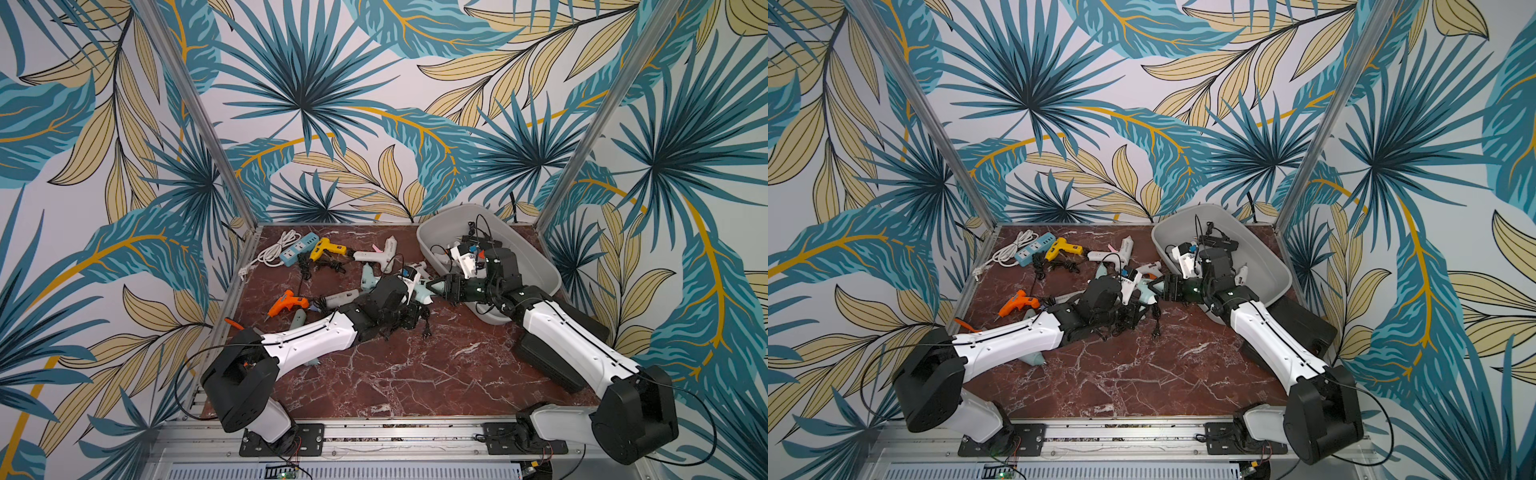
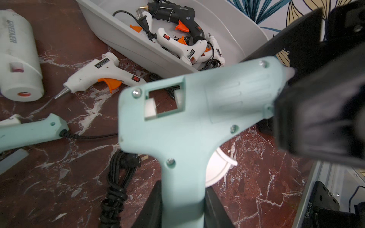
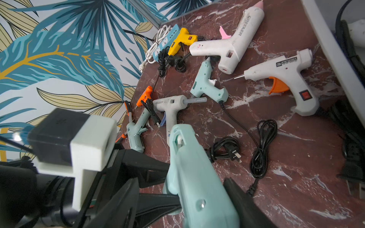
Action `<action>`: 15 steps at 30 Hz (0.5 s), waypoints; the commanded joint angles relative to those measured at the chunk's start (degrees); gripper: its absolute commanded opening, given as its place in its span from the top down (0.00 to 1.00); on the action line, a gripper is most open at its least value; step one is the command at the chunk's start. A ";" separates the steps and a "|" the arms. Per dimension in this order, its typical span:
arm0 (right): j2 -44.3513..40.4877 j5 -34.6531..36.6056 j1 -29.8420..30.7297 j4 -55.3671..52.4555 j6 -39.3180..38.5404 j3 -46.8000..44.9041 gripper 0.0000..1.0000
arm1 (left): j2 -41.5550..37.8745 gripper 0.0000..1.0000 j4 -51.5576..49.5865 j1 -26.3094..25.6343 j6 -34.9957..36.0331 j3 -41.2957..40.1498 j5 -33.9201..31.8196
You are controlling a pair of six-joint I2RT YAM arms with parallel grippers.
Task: Put the hot melt glue gun into the storage box
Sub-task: Pick up the hot melt adhesive gun from the center of the board.
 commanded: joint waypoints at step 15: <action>1.64 1.93 1.47 2.36 1.74 1.50 0.75 | -1.40 1.00 3.75 0.38 -0.03 -0.37 -0.15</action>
